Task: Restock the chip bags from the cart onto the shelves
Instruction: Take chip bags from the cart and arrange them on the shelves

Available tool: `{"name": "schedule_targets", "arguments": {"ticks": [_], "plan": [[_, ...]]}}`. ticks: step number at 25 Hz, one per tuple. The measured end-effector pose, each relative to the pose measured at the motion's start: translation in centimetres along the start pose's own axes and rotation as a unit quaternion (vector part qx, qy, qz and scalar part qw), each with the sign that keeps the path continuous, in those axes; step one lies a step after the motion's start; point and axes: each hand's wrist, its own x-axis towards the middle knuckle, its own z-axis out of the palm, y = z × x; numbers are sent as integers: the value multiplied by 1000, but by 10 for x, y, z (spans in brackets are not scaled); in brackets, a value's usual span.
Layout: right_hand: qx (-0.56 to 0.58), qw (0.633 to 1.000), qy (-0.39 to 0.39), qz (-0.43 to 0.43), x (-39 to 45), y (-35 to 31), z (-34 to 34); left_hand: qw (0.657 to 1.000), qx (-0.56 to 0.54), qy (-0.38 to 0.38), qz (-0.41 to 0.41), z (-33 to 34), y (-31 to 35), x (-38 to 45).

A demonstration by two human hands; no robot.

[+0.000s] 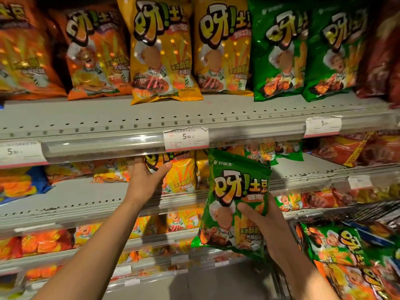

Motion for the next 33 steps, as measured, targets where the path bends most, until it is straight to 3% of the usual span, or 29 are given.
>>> {"name": "schedule_targets", "arguments": {"ticks": [3,6,8,10,12,15,18,24,30,33], "plan": [[7,1000,17,-4,13,-13,-27,985,131,111,24,12,-3,-17],[34,998,40,-22,45,-39,-70,937,250,170,173,32,2,-48],[27,998,41,-39,75,-58,-97,903,286,110,302,59,7,-65],[-2,998,32,-52,107,-75,-113,889,294,15,351,92,16,-76],[-19,998,9,-63,135,-87,-120,882,316,-50,347,119,26,-79],[-7,998,-41,-49,166,-90,-126,866,385,-88,305,147,32,-74],[-83,992,-86,-50,191,-74,-121,853,425,-90,289,163,26,-71],[-109,986,-123,-24,210,-44,-101,844,465,-54,261,163,5,-68],[-126,986,-104,-31,201,-39,-94,843,479,-67,237,156,9,-70],[-144,985,-30,-86,186,-40,-87,843,482,-77,227,157,12,-73]]}}
